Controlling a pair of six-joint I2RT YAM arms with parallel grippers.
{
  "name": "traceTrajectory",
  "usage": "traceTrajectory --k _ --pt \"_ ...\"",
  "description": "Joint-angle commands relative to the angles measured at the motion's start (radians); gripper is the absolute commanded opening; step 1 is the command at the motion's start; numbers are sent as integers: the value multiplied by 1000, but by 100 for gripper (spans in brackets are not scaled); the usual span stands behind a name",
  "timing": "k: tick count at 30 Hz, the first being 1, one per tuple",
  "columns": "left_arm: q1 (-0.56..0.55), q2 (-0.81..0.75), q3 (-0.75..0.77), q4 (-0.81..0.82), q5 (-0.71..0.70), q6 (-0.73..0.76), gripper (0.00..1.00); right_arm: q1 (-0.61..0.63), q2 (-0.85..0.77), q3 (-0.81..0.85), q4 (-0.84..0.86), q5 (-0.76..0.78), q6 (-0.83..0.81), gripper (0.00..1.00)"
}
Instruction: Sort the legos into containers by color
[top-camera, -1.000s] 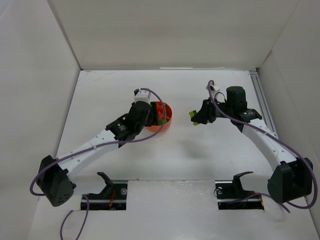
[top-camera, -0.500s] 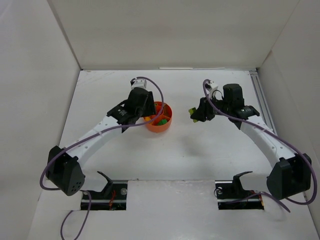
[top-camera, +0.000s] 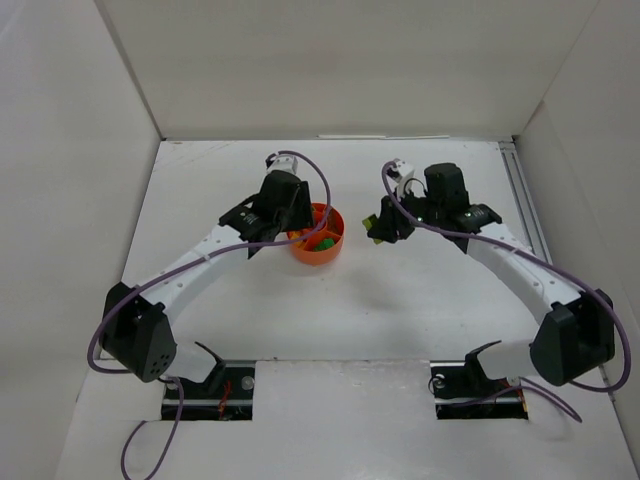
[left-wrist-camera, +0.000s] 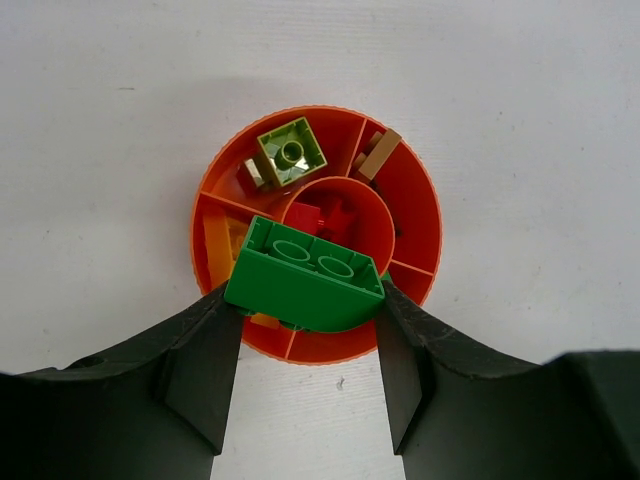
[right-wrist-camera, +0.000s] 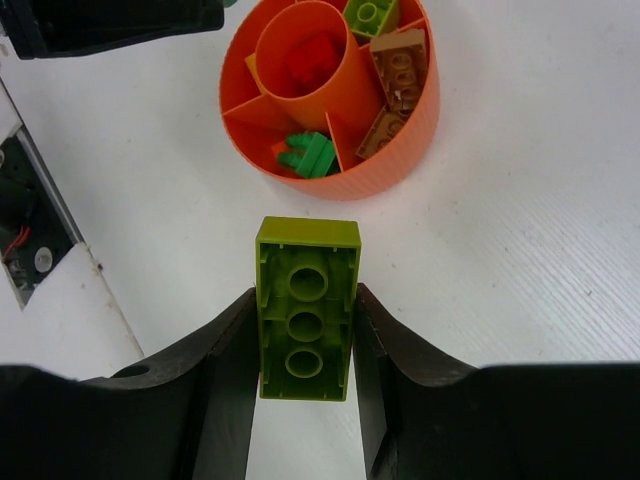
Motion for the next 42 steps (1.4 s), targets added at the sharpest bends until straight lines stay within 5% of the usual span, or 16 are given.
traceTrajectory --k 1,15,30,42 --pt "10 -13 45 -4 3 13 17 38 15 74 26 35 -48 28" --pt "28 -76 -12 -33 -15 13 17 116 235 262 20 73 -84 28" --pt "48 -195 -84 -102 -45 -15 17 290 664 765 -46 254 -124 29" --pt "57 -238 -111 -111 -45 -15 17 330 835 907 64 332 -133 33"
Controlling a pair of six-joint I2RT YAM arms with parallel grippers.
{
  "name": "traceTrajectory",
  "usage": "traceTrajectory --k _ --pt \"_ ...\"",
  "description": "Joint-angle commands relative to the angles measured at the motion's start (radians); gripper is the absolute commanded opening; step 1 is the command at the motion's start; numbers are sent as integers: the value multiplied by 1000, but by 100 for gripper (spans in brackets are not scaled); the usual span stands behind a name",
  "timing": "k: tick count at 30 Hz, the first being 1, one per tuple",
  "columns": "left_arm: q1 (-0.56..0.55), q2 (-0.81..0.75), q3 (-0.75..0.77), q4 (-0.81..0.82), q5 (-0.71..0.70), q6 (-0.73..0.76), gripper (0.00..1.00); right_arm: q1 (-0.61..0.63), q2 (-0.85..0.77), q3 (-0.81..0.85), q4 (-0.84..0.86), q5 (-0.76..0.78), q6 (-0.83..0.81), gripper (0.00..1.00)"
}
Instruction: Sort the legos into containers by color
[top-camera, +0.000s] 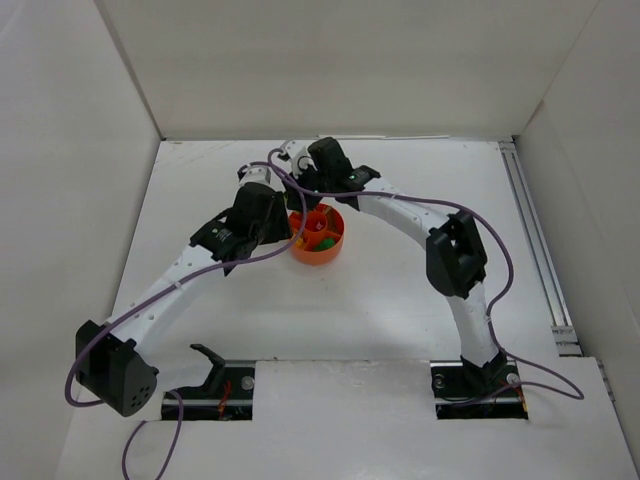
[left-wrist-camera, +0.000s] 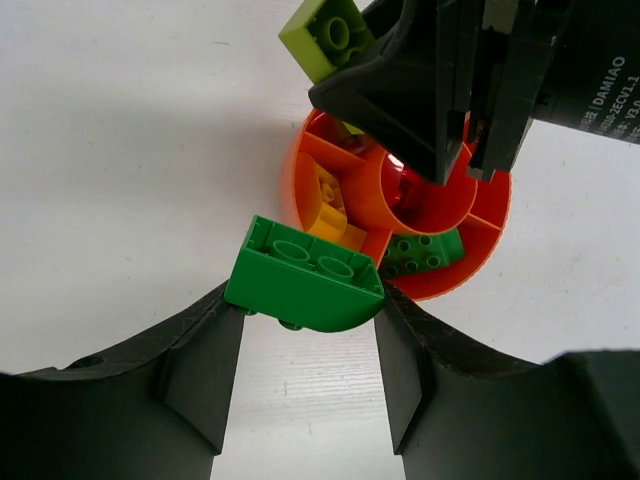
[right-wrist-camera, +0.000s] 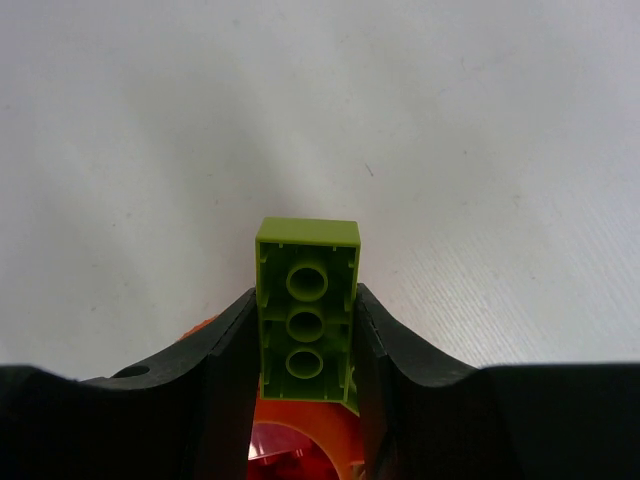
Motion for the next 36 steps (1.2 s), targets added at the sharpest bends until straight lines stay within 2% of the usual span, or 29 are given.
traceTrajectory --k 1,6,9,17,20,22,24,25,26,27,34,36 --pt "5 -39 -7 3 -14 -5 17 9 13 56 73 52 -9 33" --pt "5 -48 -7 3 -24 -5 17 9 13 30 64 61 -20 36" --pt "5 -48 -7 3 -24 -5 17 9 1 -19 74 71 -29 44" --pt "5 -48 -7 3 -34 -5 17 9 -59 -108 108 66 -39 50" --pt "5 -48 -7 3 -34 -5 17 9 -79 -131 108 77 -39 62" --pt "5 -48 -7 3 -34 -5 17 9 -91 -142 117 77 -48 63" --pt "5 -48 -7 3 -34 -5 17 9 -116 -151 127 77 -48 61" --pt "5 -48 -7 3 -34 -5 17 9 -116 -151 127 77 -48 57" --pt "5 -48 -7 -6 -34 -5 17 9 -125 -151 127 77 -48 40" --pt "5 -48 -7 -6 -34 -5 17 9 -125 -161 127 68 -48 36" --pt "14 -59 -7 -6 -46 -41 17 9 -145 -161 137 22 -69 44" --pt "40 -59 -16 4 17 -27 17 9 -171 -161 137 40 -78 44"
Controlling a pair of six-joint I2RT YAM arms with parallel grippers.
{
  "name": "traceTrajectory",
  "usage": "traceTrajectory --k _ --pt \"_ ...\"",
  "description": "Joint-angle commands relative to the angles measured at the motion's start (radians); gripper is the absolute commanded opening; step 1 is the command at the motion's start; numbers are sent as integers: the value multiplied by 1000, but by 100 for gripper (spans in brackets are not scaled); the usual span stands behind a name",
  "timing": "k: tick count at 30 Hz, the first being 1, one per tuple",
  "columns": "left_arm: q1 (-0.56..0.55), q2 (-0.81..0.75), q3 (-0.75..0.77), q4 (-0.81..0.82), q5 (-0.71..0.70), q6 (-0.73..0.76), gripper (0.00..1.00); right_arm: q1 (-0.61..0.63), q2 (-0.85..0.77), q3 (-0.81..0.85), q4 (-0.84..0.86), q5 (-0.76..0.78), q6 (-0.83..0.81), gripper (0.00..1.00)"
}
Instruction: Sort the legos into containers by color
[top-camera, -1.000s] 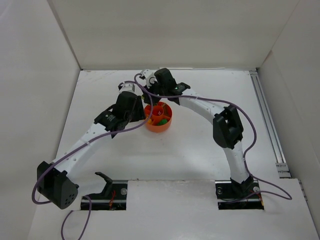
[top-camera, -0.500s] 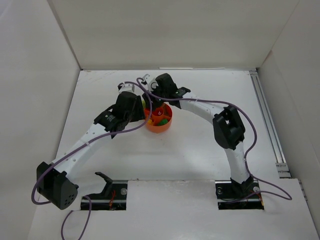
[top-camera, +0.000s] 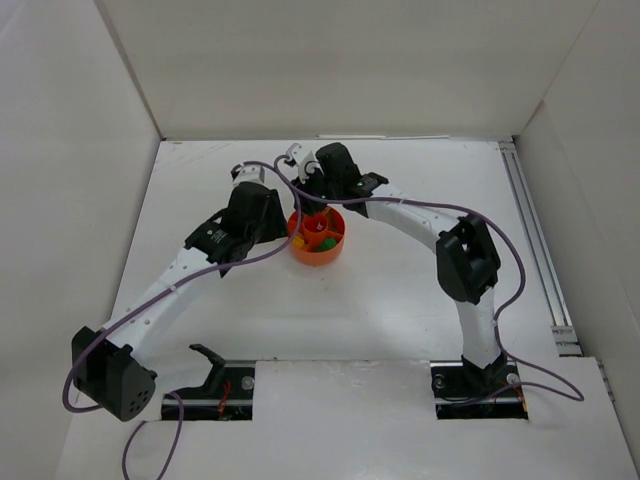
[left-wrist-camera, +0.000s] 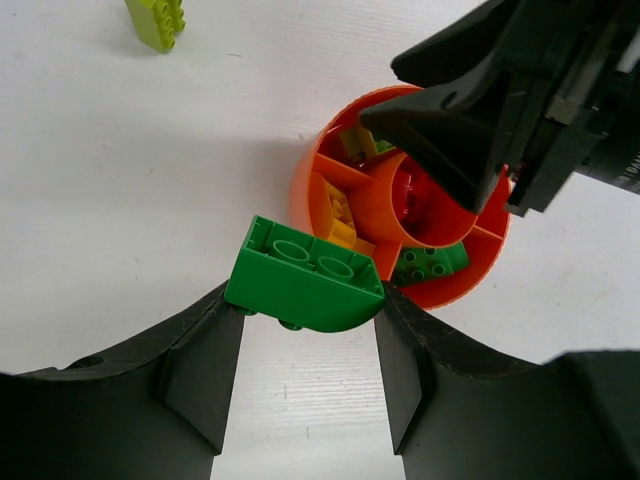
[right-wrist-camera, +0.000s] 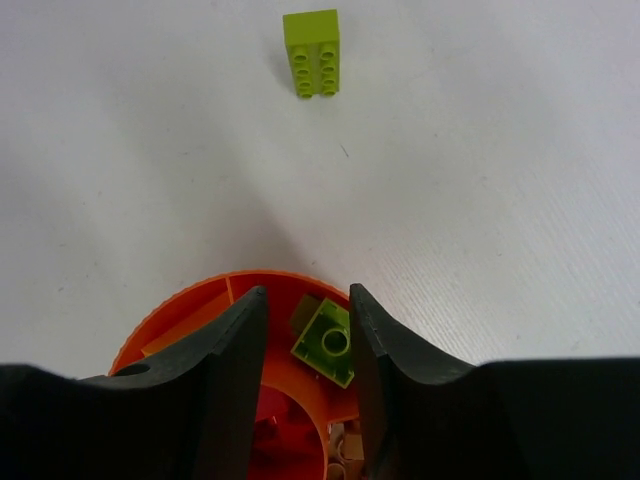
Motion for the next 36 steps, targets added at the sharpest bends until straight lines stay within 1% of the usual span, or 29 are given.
traceTrajectory --k 1,2,3,4,6,7,9,11,12,14,18,20,22,23,25,29,33,34,35,36 --pt "27 -34 -27 22 47 1 17 9 -87 -13 41 4 -22 44" --pt "27 -34 -27 43 64 17 17 9 -107 -24 41 24 -22 44" --pt "27 -34 -36 73 125 53 18 0 -118 -42 41 61 -22 44" --pt "27 -34 -36 73 159 69 18 0 -129 -42 41 73 -22 45" --pt "27 -34 -47 125 234 98 18 -26 -167 -79 32 103 -1 45" --pt "-10 -24 -47 146 271 109 19 -40 -184 -99 32 113 16 45" --pt "-60 -4 -38 177 271 129 20 -90 -246 -183 69 113 65 46" --pt "-128 38 -3 186 232 141 22 -148 -294 -244 95 113 90 47" --pt "-143 53 8 177 210 141 22 -165 -316 -293 95 104 99 47" --pt "-153 111 28 177 198 150 24 -193 -372 -330 104 104 110 49" --pt "-174 211 93 177 221 159 24 -230 -451 -406 104 127 110 50" --pt "-186 242 113 168 210 159 27 -242 -486 -439 104 127 110 50" --pt "-186 285 139 168 199 149 32 -267 -506 -459 104 127 110 50" --pt "-186 297 148 159 184 139 32 -267 -524 -473 104 127 110 50" --pt "-186 320 159 159 195 139 37 -278 -538 -482 104 127 110 50" --pt "-196 343 168 150 190 127 41 -299 -560 -519 104 118 110 51" --pt "-196 343 168 128 172 106 65 -322 -569 -530 104 100 110 52" --pt "-196 343 168 128 172 95 68 -322 -569 -530 104 100 110 52" --pt "-196 343 168 128 172 95 69 -322 -569 -530 104 100 110 52" --pt "-196 343 168 119 172 95 71 -322 -578 -539 104 100 110 53"
